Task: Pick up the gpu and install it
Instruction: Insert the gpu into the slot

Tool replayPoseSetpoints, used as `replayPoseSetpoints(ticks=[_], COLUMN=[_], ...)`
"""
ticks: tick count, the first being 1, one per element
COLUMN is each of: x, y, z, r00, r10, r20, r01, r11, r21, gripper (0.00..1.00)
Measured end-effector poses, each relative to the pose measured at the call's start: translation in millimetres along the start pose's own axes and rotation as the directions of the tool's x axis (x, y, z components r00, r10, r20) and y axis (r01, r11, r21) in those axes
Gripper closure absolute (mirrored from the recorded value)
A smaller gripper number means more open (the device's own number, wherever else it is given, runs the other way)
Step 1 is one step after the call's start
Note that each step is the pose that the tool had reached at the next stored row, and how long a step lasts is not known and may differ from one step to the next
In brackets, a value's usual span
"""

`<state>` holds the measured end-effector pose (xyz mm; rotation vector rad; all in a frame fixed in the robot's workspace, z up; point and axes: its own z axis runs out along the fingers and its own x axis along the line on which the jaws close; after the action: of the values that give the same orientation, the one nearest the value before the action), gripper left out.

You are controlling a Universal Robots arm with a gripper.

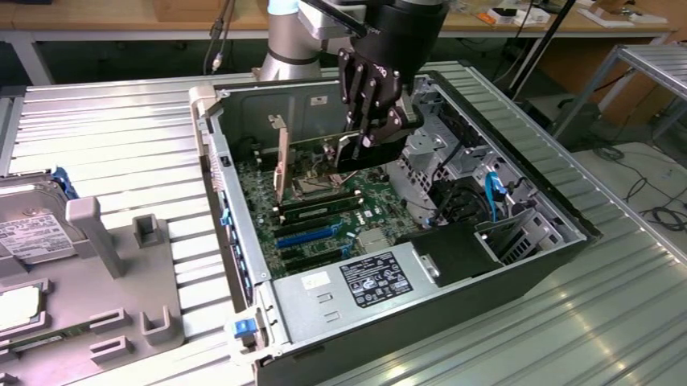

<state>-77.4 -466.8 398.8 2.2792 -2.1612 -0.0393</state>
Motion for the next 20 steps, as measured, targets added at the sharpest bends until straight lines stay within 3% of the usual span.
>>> replayPoseSetpoints(ticks=[7,10,12,20], x=[0.2,0.3,0.4,0.5], y=[0.5,0.4,0.6,6.7], z=[8.8,13.8,20.8,48.9], r00=[1.0000,0.9996,0.9976,0.9939], r10=[0.004,0.027,0.069,0.110], r20=[0.0002,0.0005,0.0013,0.0021], r01=[-0.004,-0.028,-0.069,-0.110], r11=[1.0000,0.9996,0.9976,0.9939], r21=[0.0001,0.0005,0.0012,0.0019], gripper=[0.73,0.73,0.73,0.73])
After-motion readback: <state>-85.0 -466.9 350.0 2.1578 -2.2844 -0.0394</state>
